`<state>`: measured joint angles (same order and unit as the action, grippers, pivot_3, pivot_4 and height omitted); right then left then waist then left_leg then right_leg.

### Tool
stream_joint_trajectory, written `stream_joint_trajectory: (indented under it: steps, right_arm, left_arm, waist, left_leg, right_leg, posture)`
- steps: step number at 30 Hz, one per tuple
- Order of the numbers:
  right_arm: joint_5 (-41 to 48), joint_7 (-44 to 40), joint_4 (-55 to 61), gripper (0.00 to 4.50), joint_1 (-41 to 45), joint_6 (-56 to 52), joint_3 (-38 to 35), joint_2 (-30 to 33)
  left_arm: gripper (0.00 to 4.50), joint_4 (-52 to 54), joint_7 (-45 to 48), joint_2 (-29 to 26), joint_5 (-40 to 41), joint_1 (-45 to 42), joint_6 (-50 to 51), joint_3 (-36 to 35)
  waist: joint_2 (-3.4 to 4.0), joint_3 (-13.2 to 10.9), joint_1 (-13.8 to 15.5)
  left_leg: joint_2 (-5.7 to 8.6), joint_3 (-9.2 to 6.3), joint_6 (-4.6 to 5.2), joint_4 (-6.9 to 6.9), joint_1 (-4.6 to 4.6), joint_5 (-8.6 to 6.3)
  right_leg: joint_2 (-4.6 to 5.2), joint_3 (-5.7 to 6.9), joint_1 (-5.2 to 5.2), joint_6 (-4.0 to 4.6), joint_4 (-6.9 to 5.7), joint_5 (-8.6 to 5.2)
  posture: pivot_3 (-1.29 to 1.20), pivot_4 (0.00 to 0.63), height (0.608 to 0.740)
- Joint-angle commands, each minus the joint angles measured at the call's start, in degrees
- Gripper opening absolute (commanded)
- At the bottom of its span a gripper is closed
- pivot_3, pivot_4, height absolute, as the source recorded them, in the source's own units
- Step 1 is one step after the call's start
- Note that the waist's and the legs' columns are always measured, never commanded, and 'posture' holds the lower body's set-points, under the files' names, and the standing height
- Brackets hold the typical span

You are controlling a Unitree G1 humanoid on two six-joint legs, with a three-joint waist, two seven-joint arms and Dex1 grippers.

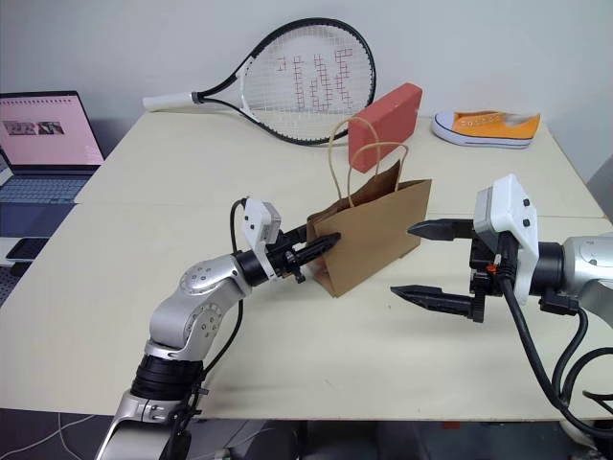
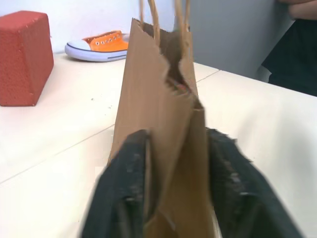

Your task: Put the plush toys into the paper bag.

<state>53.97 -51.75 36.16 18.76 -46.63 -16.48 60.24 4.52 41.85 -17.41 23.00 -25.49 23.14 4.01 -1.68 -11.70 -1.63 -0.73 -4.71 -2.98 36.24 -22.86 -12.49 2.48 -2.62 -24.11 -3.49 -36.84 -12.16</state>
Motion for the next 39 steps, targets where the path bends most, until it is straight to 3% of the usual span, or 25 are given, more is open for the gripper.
stream_joint_trajectory:
  steps: [1,3,7,11,19,22,34,39]
  right_arm:
    - [-2.2,0.7,1.1,4.50,-0.1,2.4,0.3,-0.5]
    - [-3.5,1.1,1.0,4.50,-0.5,3.3,0.6,-1.0]
    - [-6.7,2.4,2.2,4.50,-2.2,5.3,0.4,-1.7]
    - [-6.3,3.2,5.2,4.50,-7.3,4.7,-4.5,-1.4]
    - [6.1,-2.4,10.1,4.50,-19.8,-2.1,-25.9,1.4]
    - [8.9,-1.6,10.4,4.50,-21.5,-3.5,-29.8,2.1]
    - [8.9,-0.4,10.2,4.50,-22.4,-1.8,-27.2,3.3]
    - [7.2,-0.8,9.4,4.50,-21.9,-0.3,-25.2,3.1]
  left_arm:
    - [0.54,0.3,1.1,-0.1,0.7,-0.7,-1.5,-0.9]
    - [0.02,-0.8,1.7,-0.3,0.8,-1.1,-1.9,-1.1]
    - [0.02,-3.9,3.4,-1.7,-0.2,-2.7,-3.8,-1.4]
    - [0.02,-8.7,9.6,-3.9,1.1,-6.5,-4.7,-1.3]
    - [0.02,-19.0,31.1,-8.8,5.8,-16.1,0.2,0.8]
    - [0.02,-21.2,35.9,-9.9,5.6,-17.5,2.2,2.1]
    - [0.02,-28.5,36.4,-8.7,-2.7,-18.3,-7.5,4.0]
    - [1.26,-28.0,37.4,-9.6,-2.2,-19.1,-7.1,2.6]
  waist:
    - [0.00,0.0,0.0]
    - [0.00,0.0,0.0]
    - [0.00,0.0,0.0]
    - [0.00,0.0,0.1]
    - [-0.02,0.0,0.1]
    - [-0.02,0.0,-0.2]
    - [-0.03,0.0,0.1]
    - [-0.03,0.0,0.1]
  left_leg:
    - [0.00,0.00,0.00,0.00,0.00,0.00]
    - [0.00,0.00,0.00,0.00,0.00,0.00]
    - [0.00,-0.01,0.00,0.00,0.00,0.00]
    - [0.01,-0.02,0.00,0.00,-0.01,0.00]
    - [0.02,-0.03,0.00,0.01,-0.06,0.00]
    - [0.02,-0.01,0.00,0.01,-0.02,0.00]
    - [0.01,-0.03,0.00,0.03,-0.03,0.00]
    - [0.01,-0.03,0.00,0.04,-0.03,0.00]
  right_leg:
    - [0.00,0.00,0.00,0.00,0.00,0.00]
    - [0.00,0.00,0.00,0.00,0.00,0.00]
    - [0.00,0.01,0.00,0.00,0.00,0.00]
    - [0.00,0.02,0.00,0.00,-0.01,0.00]
    - [0.01,0.04,0.01,0.01,0.02,-0.01]
    - [0.00,0.02,0.02,0.22,0.00,-0.13]
    - [0.01,0.02,0.03,0.27,0.01,-0.16]
    - [0.01,0.01,0.03,0.27,0.00,-0.16]
  posture:
    - [0.00,0.150,0.740]
    - [0.00,0.150,0.740]
    - [0.00,0.150,0.740]
    - [0.00,0.150,0.740]
    - [0.00,0.150,0.740]
    - [0.00,0.150,0.740]
    - [0.00,0.150,0.740]
    - [0.00,0.150,0.740]
